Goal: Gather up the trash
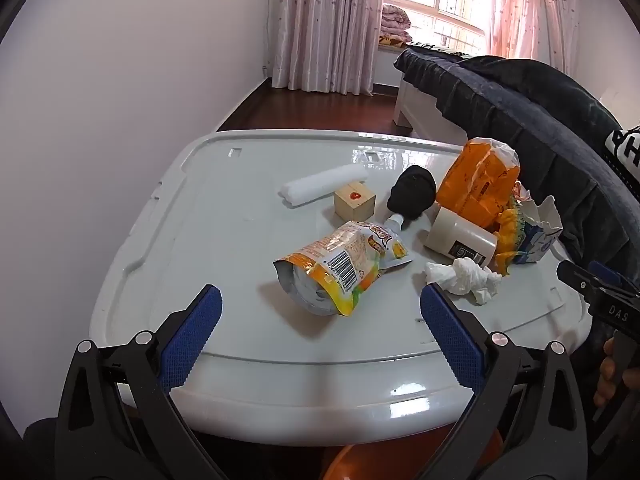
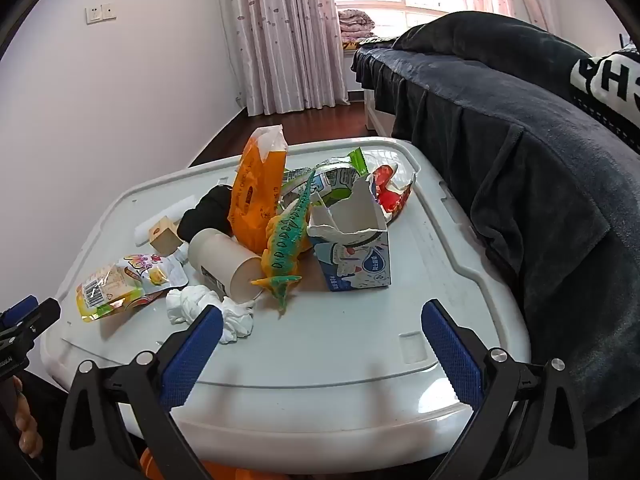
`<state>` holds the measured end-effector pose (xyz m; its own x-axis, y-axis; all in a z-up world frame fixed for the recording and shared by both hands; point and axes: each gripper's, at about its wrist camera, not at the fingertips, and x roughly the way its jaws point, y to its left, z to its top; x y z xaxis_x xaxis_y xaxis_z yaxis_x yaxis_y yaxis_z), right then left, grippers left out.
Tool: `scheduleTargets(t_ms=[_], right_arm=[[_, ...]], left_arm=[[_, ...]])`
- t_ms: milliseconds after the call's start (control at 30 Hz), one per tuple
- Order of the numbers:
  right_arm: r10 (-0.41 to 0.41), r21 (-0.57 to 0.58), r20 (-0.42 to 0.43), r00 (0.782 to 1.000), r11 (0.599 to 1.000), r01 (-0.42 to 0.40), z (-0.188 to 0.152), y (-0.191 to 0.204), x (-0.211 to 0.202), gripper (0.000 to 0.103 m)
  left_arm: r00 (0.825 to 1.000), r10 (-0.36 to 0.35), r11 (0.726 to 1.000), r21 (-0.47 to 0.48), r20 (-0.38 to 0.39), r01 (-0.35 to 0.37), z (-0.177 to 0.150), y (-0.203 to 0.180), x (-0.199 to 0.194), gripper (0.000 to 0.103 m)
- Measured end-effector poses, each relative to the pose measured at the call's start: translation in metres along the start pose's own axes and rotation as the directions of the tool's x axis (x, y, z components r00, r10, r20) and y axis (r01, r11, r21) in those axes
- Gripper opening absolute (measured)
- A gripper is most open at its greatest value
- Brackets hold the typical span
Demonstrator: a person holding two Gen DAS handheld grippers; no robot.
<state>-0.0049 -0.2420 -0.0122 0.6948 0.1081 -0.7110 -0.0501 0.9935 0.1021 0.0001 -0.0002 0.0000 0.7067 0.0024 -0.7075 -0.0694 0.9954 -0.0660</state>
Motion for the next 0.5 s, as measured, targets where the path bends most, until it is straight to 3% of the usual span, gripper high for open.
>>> scheduleTargets(t_ms=[500], right_arm=[[-0.010, -0.008, 0.000, 1.000, 1.000, 0.010, 0.0006, -0.0027, 0.0001, 0.098]], left_arm=[[1.000, 0.009, 1.000, 0.015, 0.000, -0.009, -0.0029, -0.0060, 0.0002, 0.097]])
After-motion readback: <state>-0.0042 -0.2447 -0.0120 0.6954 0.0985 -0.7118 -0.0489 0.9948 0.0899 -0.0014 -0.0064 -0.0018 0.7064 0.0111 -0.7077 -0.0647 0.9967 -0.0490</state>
